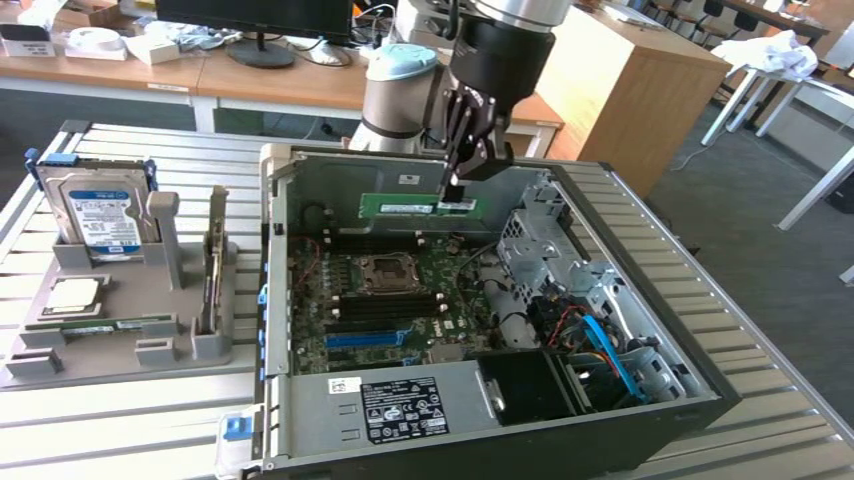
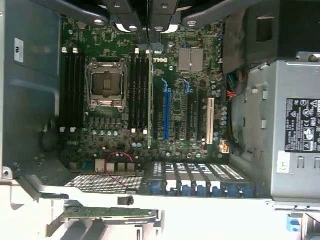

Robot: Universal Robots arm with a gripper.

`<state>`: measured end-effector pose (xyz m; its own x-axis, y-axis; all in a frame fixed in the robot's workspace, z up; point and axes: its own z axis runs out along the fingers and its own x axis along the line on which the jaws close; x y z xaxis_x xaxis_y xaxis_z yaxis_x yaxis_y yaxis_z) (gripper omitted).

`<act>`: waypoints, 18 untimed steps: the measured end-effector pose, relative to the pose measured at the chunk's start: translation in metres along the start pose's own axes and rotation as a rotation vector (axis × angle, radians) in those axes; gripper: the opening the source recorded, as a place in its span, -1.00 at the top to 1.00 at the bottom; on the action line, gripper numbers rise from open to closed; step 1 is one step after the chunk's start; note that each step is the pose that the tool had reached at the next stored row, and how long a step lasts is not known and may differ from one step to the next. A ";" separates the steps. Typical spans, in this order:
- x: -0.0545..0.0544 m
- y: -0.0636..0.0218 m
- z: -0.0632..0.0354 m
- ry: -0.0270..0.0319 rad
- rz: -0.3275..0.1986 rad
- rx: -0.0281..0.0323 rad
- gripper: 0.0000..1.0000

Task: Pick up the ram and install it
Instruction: 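Pick up the ram and move it above insertion slot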

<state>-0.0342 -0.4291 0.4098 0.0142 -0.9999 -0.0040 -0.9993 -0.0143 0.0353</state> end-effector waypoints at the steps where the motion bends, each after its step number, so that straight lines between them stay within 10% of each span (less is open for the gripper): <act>1: -0.002 0.0000 0.0001 0.0000 0.000 0.0000 0.77; 18: -0.027 -0.0005 0.0017 -0.0001 0.000 0.0001 0.77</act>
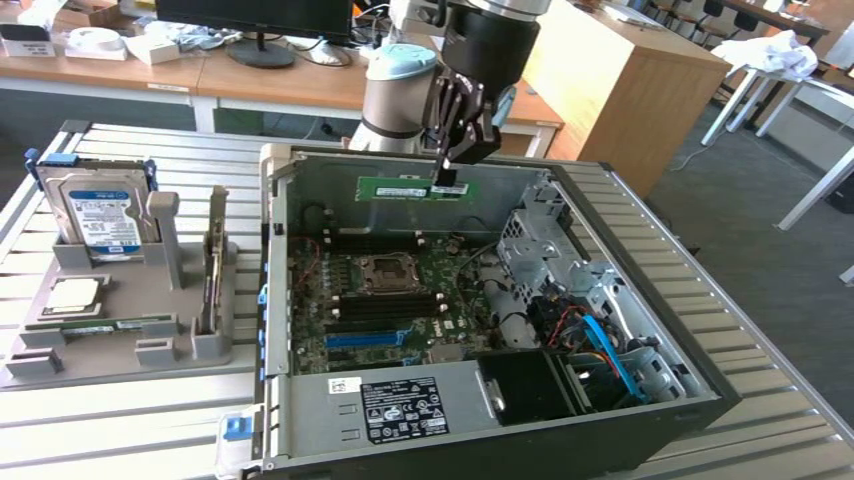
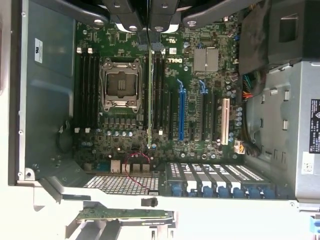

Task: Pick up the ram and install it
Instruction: 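Pick up the ram and move it above insertion slot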

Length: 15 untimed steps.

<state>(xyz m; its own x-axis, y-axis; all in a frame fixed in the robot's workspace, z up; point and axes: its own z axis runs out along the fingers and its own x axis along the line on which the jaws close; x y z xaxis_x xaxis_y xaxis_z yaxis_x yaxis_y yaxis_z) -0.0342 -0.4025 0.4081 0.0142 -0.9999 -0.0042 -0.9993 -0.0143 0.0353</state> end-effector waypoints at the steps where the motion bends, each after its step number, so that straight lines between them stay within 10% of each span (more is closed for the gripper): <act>1: 0.000 0.0000 0.0009 0.0002 0.000 0.0001 0.77; 15: 0.000 -0.0007 0.0215 0.0003 0.000 0.0032 0.77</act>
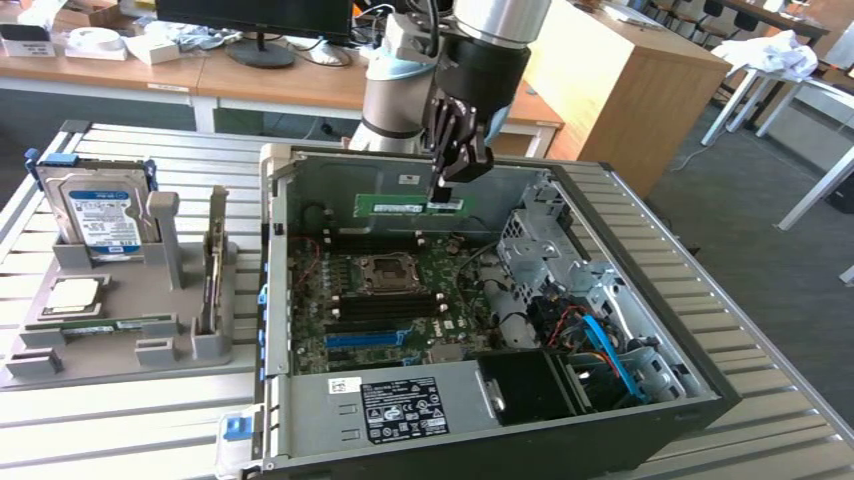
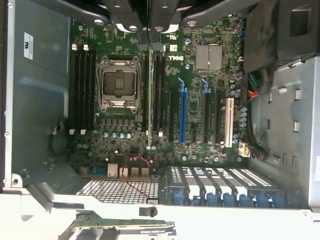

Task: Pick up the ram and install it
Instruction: 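Pick up the ram and move it above insertion slot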

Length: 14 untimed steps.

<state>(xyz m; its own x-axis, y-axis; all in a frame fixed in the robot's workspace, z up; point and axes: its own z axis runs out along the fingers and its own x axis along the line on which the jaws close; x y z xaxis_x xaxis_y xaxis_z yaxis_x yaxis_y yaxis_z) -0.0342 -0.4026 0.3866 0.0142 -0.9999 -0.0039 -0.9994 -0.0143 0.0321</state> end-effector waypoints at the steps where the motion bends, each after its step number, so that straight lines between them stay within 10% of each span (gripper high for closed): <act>1: 0.000 -0.0001 0.0016 -0.0001 0.000 0.0003 0.77; 14: 0.000 -0.0006 0.0191 0.0000 0.000 0.0025 0.77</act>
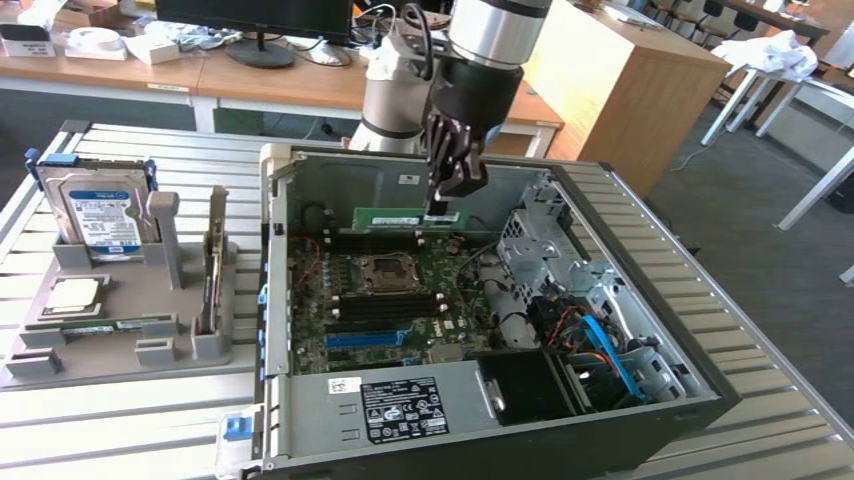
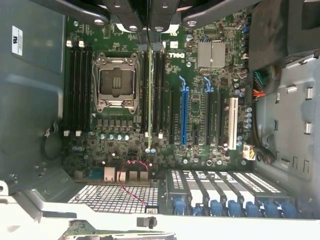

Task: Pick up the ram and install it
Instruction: 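Pick up the ram and move it above insertion slot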

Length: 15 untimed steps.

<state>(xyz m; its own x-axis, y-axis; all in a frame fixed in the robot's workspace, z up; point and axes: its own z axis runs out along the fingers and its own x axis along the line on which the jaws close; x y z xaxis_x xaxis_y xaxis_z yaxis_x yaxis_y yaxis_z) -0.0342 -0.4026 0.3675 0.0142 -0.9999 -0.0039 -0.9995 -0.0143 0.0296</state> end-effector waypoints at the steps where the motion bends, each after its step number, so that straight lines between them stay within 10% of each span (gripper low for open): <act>1: 0.000 0.0000 0.0013 0.0000 0.000 0.0001 0.77; 15: 0.000 -0.0005 0.0168 0.0000 0.000 0.0009 0.77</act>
<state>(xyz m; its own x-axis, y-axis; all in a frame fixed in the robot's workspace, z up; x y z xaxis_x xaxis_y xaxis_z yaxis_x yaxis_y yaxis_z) -0.0342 -0.4025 0.3507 0.0142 -0.9999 -0.0039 -0.9995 -0.0144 0.0287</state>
